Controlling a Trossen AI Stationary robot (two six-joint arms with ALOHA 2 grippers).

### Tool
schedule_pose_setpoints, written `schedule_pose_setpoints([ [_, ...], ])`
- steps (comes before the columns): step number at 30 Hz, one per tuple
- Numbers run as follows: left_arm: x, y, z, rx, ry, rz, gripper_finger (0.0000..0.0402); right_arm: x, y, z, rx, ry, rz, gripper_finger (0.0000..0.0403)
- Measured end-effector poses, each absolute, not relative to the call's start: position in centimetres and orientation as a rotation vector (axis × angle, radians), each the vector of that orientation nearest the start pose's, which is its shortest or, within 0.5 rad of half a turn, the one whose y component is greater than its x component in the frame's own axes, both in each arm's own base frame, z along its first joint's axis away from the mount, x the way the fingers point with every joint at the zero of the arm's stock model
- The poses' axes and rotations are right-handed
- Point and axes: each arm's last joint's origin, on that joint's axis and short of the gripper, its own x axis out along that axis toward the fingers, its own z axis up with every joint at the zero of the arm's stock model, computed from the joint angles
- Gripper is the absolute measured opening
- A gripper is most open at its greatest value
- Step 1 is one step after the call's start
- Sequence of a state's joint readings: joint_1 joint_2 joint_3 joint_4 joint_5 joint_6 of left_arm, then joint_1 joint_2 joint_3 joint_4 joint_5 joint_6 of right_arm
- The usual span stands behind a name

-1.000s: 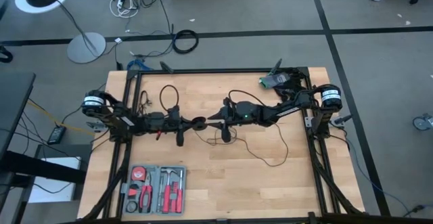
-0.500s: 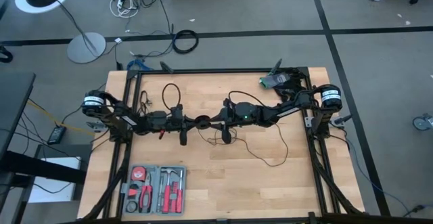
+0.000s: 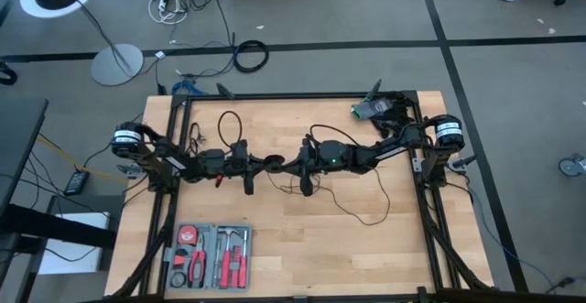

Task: Coil cords
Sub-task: Coil the black wire on the spool

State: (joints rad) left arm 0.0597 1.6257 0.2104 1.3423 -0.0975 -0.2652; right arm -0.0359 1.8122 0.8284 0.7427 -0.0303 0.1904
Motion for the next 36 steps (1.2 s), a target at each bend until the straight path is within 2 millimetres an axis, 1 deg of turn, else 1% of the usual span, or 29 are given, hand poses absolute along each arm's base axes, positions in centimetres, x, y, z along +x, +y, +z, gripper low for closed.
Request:
schedule_pose_setpoints([
  [6,22.7,1.5,12.8,-0.275,0.048,0.119,0.0006,36.1,-0.7,16.3,0.222,0.251,-0.030,0.0002],
  [13,21.9,1.4,13.4,-0.277,-0.040,0.083,0.0006,36.1,0.0,16.3,0.233,0.252,-0.037,0.0001],
  [18,21.8,1.4,13.5,-0.280,-0.061,0.075,0.0006,36.1,0.0,16.4,0.242,0.238,-0.035,0.0001],
  [36,22.1,1.3,14.0,-0.289,-0.088,0.027,0.0006,36.1,0.0,16.3,0.272,0.240,-0.010,0.0001],
])
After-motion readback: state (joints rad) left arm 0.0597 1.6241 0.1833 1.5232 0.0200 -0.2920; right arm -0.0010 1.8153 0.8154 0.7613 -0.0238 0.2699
